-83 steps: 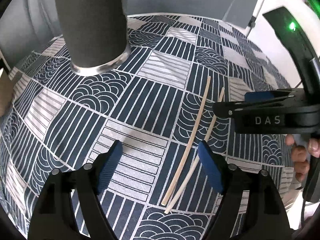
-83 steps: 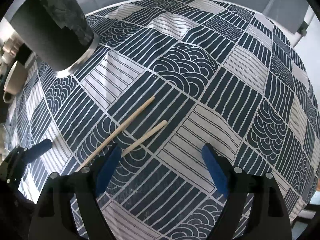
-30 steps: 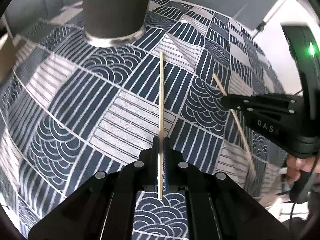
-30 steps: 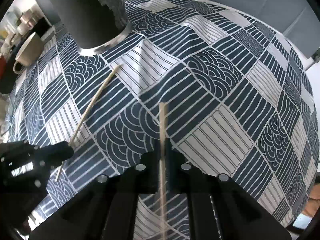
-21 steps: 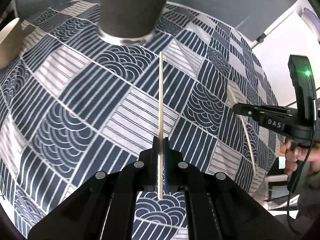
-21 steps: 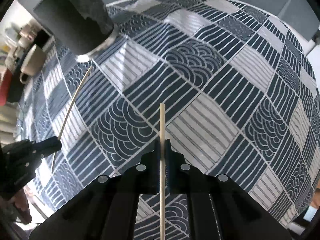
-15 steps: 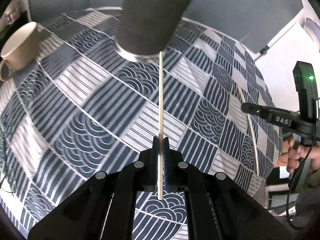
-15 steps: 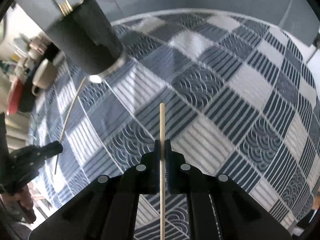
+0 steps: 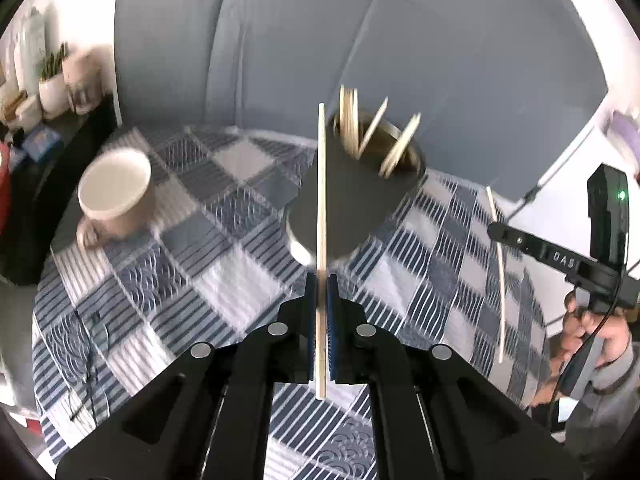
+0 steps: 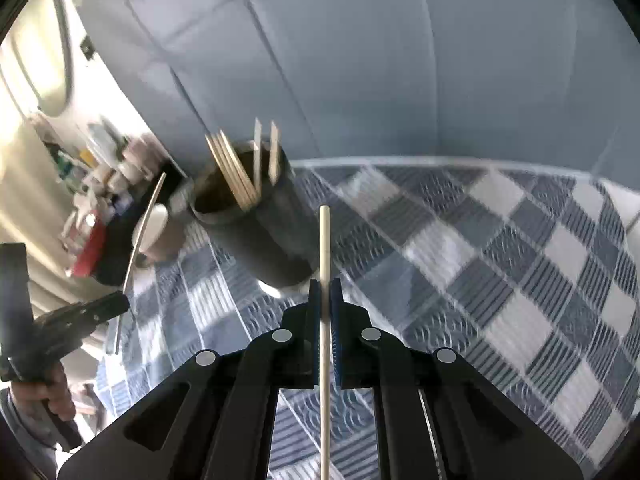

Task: Organize utensils
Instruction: 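Lift the left tool's chopstick over the black holder while the right tool carries its own, then lower the left tool's chopstick into the holder and open while the right tool releases its own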

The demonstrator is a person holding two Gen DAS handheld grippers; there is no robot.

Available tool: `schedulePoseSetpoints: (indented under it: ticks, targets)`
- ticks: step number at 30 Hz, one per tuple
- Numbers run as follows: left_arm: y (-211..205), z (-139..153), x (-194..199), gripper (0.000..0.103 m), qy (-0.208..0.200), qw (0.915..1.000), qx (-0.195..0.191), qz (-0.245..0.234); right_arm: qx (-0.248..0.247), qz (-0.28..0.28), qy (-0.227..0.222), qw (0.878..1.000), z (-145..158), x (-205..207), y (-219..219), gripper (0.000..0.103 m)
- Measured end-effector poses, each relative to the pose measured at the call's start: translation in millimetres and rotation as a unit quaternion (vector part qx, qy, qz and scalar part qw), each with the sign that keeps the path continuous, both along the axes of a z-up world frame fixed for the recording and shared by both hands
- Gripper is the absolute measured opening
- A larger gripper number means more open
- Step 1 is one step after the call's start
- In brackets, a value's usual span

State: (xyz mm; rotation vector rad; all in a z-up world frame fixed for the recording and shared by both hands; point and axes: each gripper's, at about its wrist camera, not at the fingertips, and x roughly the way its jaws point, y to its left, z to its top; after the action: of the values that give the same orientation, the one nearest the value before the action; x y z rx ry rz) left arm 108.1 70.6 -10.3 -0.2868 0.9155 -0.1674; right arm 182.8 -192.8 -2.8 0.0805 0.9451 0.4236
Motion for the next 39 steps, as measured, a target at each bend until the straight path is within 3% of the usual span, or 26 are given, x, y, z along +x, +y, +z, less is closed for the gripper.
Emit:
schedulePoseSetpoints:
  ticks: [8,14,20,29,32,35,39]
  targets:
    - [-13.0,45.1,37.4,0.005,-0.061,0.9973,0.040,-0.015,0.015,0.031,-0.052,0.998,55.4,23.9,23.2,0.005]
    - [-24.7,66.1,72.2,0.005,-0.088,0.9954,0.021,-0.031,0.019,0.053,-0.090,0.994,90.1,43.6,47.4,0.005]
    - [-30.0,69.9,108.9,0.005,-0.108,0.9923,-0.034,-0.050,0.027,0.076,-0.106,0.991,110.9,73.0,65.6,0.005]
    - [-30.3,30.1,145.6,0.005,-0.144,0.9859,-0.074,-0.044,0.055,0.075,-0.109,0.990,104.2,123.8,79.3,0.005]
    - [-33.9,16.6,147.5,0.005,-0.156,0.9838,-0.069,-0.054,0.047,0.074,-0.098,0.991,88.9,133.2,86.0,0.005]
    - [-42.0,6.2,144.2,0.005,-0.175,0.9815,-0.037,-0.068,0.025,0.083,-0.081,0.993,70.3,139.4,92.5,0.005]
    - [-43.7,-16.0,141.9,0.005,-0.167,0.9829,-0.045,-0.063,0.020,0.088,-0.060,0.994,46.8,140.3,92.4,0.005]
